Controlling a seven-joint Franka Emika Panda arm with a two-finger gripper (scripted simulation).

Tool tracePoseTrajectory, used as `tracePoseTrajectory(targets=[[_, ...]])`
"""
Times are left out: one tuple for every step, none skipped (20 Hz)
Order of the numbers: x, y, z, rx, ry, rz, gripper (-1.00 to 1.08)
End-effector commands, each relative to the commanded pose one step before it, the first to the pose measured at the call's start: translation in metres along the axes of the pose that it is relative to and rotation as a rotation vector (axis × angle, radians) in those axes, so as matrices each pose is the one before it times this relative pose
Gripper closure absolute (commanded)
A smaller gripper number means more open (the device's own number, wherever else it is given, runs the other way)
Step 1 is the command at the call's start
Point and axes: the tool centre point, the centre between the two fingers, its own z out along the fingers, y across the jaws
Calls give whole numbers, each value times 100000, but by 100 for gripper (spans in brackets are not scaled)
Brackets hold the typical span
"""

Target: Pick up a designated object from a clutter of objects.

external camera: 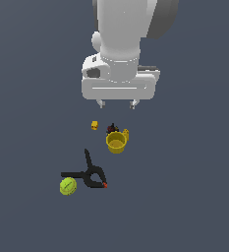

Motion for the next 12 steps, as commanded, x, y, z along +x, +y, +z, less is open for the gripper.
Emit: tracePoseTrajectory(targets=[[0,1,0,0,0,0,-92],[-1,-8,-7,4,27,-63,-92],[-6,-36,-26,17,90,-210,-92],[-7,-51,-40,26,141,-329,-92],[-11,-75,-59,36,199,-465,-92],[-13,-90,-76,42,249,-584,-92],[-14,-97,-89,42,271,-638,-92],[-11,-78,-80,32,218,-516,-92],[-7,-52,-65,21,155,-371,-92],[-5,-33,-50,13,98,-239,-92],[-1,-7,-29,5,35,-91,-92],[-6,-17,-10,0,0,0,-92]])
